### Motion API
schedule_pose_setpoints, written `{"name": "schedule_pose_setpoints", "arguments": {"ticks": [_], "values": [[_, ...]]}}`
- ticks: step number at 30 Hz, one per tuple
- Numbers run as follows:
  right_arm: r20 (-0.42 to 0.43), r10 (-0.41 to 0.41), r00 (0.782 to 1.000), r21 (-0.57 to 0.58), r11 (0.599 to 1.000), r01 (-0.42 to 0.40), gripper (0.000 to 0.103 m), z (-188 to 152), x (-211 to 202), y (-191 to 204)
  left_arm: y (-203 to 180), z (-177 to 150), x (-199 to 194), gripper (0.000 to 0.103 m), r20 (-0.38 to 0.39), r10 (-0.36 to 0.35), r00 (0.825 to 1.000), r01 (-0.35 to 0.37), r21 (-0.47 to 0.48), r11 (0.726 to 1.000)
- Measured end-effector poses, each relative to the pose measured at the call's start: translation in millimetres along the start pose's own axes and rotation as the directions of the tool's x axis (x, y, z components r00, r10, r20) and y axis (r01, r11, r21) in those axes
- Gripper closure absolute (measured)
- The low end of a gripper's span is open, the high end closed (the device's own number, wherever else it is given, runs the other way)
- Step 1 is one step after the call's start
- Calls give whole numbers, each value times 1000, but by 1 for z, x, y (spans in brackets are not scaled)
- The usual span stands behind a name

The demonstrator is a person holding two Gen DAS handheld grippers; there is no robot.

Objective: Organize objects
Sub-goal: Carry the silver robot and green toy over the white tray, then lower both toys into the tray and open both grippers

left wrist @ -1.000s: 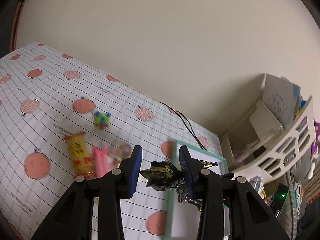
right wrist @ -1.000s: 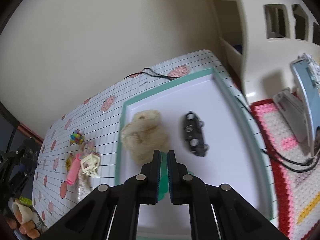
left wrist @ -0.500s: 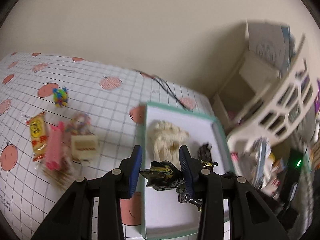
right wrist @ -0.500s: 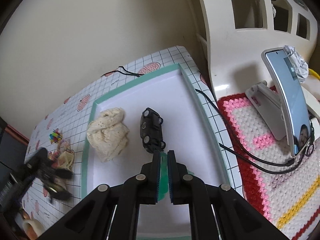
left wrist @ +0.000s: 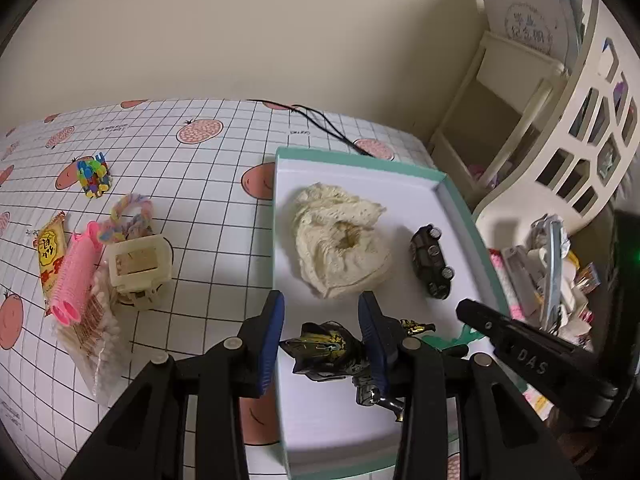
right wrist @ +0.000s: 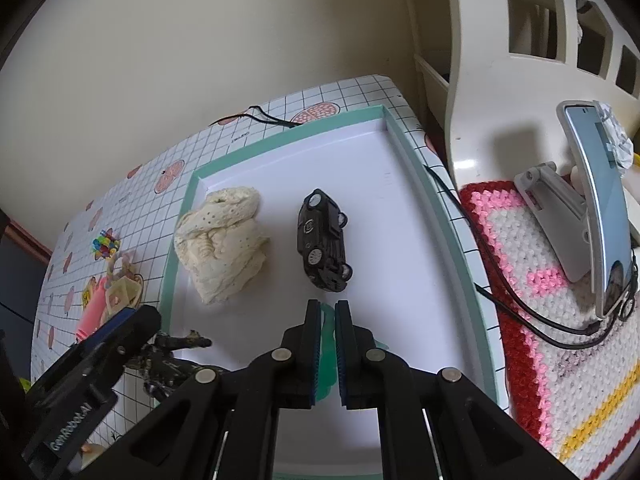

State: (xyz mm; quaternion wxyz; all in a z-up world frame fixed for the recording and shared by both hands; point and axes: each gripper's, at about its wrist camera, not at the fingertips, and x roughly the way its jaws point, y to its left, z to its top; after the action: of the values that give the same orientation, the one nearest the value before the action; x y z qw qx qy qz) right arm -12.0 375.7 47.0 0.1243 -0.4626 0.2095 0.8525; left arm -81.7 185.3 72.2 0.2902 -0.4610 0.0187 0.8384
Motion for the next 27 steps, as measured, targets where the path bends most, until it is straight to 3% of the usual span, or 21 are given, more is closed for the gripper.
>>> {"name": "schedule_pose_setpoints", "arguments": {"ticks": [14,27], "values": [[-35,-21,999,-19,1000,20,95,-2,8,5,4,-9,15,63,-71,13,997,-13,5,1000],[-11,-20,1000,12,1000,20,95,1,3,-1,6,-2,5,62,-30,19,999,-19,5,1000]]}}
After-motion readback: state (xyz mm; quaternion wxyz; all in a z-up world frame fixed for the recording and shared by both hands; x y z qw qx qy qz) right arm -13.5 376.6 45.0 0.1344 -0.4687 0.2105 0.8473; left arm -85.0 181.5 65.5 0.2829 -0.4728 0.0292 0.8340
